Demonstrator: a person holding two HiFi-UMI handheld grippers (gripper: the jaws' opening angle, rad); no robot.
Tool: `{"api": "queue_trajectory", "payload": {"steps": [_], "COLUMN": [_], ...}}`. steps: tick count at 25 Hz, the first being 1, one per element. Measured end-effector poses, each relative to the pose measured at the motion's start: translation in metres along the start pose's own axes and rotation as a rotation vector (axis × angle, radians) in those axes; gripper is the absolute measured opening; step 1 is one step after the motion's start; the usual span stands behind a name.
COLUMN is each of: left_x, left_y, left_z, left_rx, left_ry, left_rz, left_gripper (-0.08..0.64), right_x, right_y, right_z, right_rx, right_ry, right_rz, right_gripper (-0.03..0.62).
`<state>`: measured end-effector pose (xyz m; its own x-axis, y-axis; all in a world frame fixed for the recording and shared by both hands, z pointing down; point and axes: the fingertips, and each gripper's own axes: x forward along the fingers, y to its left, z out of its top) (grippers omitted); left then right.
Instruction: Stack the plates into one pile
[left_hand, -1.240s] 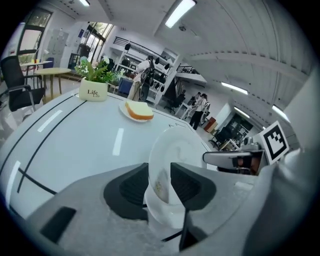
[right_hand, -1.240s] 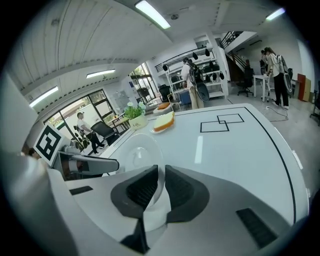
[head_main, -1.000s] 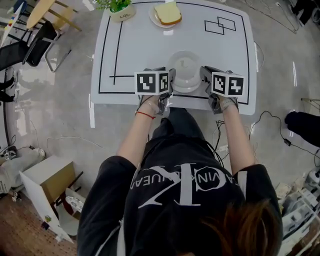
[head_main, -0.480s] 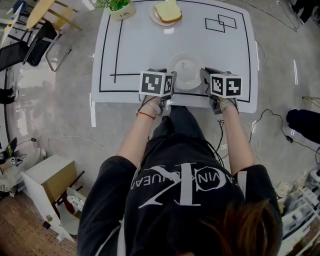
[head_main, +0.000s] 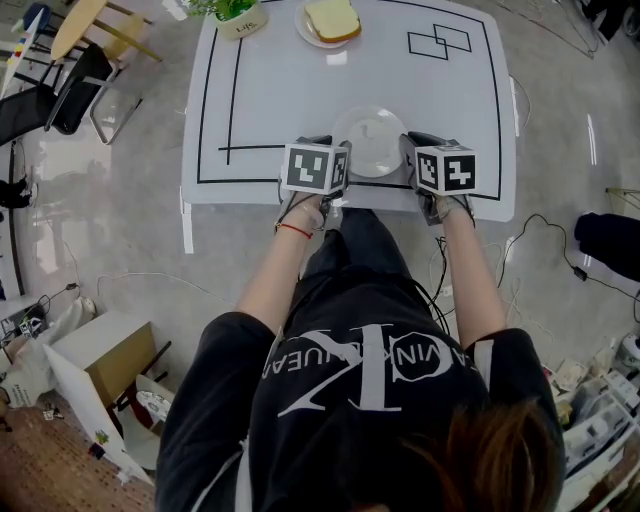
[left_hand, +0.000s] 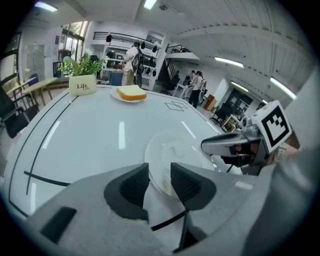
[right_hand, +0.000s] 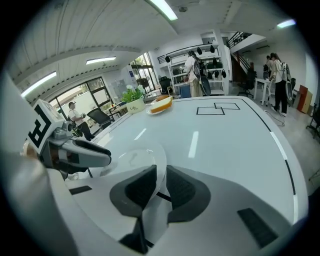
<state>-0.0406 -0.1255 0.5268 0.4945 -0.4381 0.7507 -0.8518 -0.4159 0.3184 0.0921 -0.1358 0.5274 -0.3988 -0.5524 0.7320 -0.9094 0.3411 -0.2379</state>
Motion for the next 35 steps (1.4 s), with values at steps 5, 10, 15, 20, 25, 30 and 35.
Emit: {"api": "queue_trajectory", "payload": {"steps": [5,10,15,20,25,30,35], "left_x": [-0.004,-0.015,-0.033,-0.061,-0.089,-0.118,-0.142], "left_y": [0.006,0.016,0.026,0.036,0.043,0.037,0.030], "left_z": [0.000,0.013,0.024,0.038,0.046,0.054,0.059], "left_rx": [0.022,0.008,0.073,0.114,0.091,0.126,0.169], "left_ry": [-0.022,-0.142,-0.239,-0.353,-0.458,-0.565,-0.644], "left_rz": [0.044,0.073,0.110,0.159,0.160,0.140,0.129], "left_gripper": [0.141,0.099,0.069,0.009,0.008,0.009,0.009], "right_x": [-0.003,-0.012,-0.027,-0.048,-0.072,-0.097,-0.119], "right_y": [-0.003,-0.009,-0.006,0.005,0.020,0.035,0.048], "right_z": [0.005,0.011,0.026,0.043,0.055,0.064,0.073], "right_rx": [0.004,0.028,0.013,-0.016,-0.059,-0.111,-0.196], "right_ry": [-0.033,-0.089,-0.192,-0.317,-0.419,-0.510,-0.591], "right_rz": [0.005,0.007,0.009,0.035,0.053,0.067,0.064], "right_gripper": [0.067,0.060,0.011,0.002,0.002,0.002,0.002]}}
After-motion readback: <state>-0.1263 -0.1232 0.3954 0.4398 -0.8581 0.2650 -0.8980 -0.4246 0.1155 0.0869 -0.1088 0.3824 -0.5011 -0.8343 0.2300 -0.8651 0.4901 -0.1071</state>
